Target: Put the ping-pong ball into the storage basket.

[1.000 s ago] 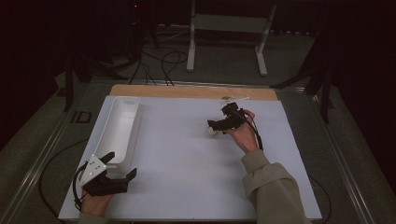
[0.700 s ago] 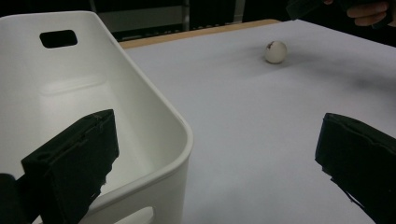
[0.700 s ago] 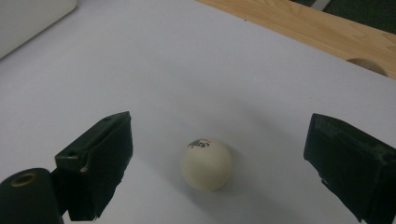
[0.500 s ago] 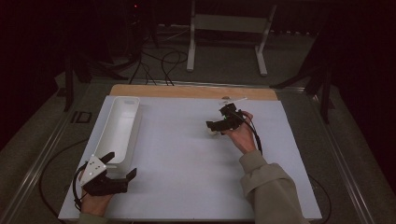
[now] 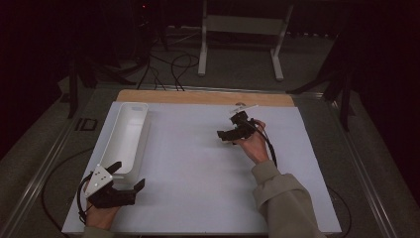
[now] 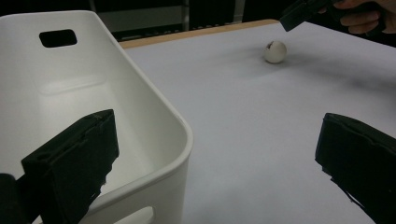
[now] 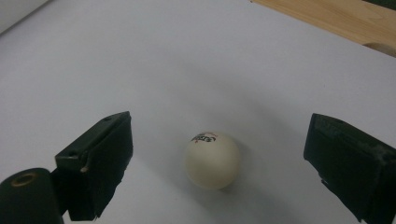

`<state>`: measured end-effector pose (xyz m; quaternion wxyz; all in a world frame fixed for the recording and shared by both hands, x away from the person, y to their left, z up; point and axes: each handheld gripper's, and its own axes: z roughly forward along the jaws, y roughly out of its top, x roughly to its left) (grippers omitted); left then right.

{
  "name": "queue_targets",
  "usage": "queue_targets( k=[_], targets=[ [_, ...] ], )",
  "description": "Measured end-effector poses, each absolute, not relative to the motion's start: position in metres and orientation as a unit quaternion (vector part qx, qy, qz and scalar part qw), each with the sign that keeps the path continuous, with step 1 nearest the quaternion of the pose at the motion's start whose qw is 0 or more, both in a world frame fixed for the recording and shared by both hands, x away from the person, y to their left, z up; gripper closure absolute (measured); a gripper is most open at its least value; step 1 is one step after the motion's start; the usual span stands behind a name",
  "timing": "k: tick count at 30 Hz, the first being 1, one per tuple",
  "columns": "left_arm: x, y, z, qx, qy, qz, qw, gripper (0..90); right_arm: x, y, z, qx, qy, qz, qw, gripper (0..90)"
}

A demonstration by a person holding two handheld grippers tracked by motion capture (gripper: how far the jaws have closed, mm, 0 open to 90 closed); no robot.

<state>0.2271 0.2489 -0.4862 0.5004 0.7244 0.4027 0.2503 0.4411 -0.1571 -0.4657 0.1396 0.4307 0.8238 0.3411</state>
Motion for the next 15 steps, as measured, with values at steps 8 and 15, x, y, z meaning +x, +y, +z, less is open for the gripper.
queue_targets(
  k=[8,15],
  targets=[
    [0.2271,0.2489,-0.4862,0.724,0.403,0.25,0.501,0.0,0.4417,-0.1548,-0.4687,0.43,0.828,0.333,0.138,7.9],
    [0.2271,0.249,-0.4862,0.724,0.403,0.25,0.501,0.0,0.4423,-0.1541,-0.4718,0.433,0.829,0.327,0.138,7.9]
  ],
)
